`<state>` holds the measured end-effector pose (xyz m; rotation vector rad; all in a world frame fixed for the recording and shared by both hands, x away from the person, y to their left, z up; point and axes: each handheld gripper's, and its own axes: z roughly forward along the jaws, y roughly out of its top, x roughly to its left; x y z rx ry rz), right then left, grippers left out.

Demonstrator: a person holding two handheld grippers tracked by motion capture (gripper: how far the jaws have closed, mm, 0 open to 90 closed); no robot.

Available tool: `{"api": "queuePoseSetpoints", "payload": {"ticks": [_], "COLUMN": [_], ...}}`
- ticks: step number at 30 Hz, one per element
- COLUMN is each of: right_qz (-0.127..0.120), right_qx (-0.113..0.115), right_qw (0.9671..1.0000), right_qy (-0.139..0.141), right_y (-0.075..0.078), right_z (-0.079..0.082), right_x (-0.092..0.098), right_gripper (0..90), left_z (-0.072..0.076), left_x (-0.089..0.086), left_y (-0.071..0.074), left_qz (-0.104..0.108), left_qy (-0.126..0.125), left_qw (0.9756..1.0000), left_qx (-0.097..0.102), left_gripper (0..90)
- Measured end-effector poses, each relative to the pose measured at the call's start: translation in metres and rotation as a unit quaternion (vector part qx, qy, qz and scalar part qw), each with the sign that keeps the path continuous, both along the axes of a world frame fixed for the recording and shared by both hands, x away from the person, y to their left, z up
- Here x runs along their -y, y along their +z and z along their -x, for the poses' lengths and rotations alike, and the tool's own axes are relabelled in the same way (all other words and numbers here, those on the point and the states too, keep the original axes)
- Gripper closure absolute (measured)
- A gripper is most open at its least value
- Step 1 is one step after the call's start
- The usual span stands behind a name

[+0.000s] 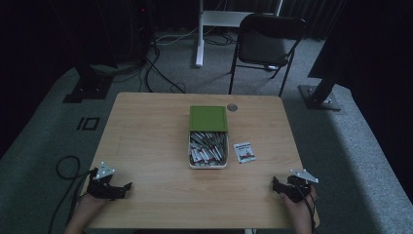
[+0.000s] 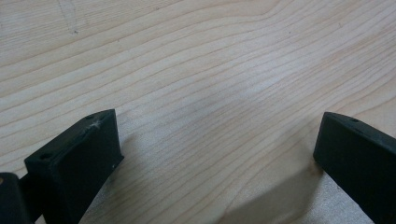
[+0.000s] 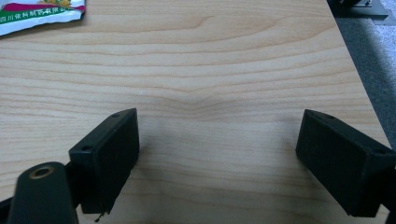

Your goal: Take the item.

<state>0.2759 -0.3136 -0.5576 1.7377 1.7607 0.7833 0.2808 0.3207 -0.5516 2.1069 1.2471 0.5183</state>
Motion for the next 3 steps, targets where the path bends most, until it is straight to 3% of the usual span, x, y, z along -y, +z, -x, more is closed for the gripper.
{"api": "queuePoseSetpoints", "payload": {"ticks": [3], "right_qz": [0.0], "right_qx": [0.0], "right_qw": [1.0], "right_qy": [0.0], "right_y": [0.0], "right_z": [0.0], "right_x": [0.0], "right_gripper": [13.4], "left_z": [0.0], "left_x": [0.0], "left_y": [0.0], "left_qz": [0.0], "left_qy": [0.0], "left_qw": [1.0], "left_qx": [0.0], "left_gripper": [1.4]}}
